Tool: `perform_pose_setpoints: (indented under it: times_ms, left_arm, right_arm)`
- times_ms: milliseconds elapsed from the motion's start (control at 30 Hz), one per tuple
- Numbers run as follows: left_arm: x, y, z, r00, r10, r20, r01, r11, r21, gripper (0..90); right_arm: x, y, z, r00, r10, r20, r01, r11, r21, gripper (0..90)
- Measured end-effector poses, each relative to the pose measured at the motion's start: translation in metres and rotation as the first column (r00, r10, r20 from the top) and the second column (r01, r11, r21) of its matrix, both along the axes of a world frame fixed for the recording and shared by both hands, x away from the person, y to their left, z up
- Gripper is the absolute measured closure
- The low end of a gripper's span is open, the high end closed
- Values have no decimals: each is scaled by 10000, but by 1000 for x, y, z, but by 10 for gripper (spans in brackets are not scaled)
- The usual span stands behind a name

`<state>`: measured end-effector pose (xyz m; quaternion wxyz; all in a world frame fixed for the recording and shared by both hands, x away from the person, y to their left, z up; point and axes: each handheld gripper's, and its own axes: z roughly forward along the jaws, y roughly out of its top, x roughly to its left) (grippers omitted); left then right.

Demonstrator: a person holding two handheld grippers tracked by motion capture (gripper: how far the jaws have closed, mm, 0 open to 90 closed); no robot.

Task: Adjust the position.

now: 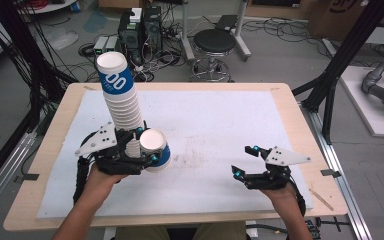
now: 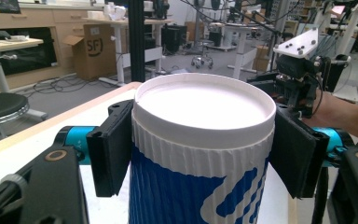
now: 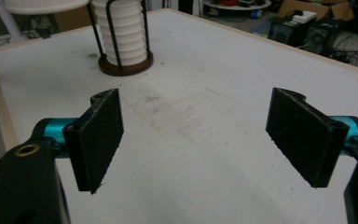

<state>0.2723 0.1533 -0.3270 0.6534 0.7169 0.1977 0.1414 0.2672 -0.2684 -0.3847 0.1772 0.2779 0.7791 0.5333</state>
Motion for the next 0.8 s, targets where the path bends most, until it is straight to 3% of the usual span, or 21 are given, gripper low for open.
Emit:
perform_pose_setpoints:
  times_ms: [167, 333, 567, 800]
  left_arm:
    - [4, -9, -2, 9999, -161, -41, 162, 9999, 37, 292]
    - [8, -16, -5, 9995, -321, -71, 321, 9995, 46, 292]
    - [14, -24, -6, 9972, -739, -57, 739, 9973, 25, 292]
    - [20, -35, -10, 9896, -1438, 84, 1438, 9896, 33, 292]
  right_arm:
    - [5, 14, 2, 9976, 683, -113, -682, 9976, 138, 193]
    - [12, 32, 5, 9880, 1535, -189, -1528, 9877, 344, 193]
    - [21, 49, 10, 9686, 2475, -252, -2462, 9682, 433, 193]
    - [26, 69, 10, 9504, 3103, -207, -3091, 9499, 456, 193]
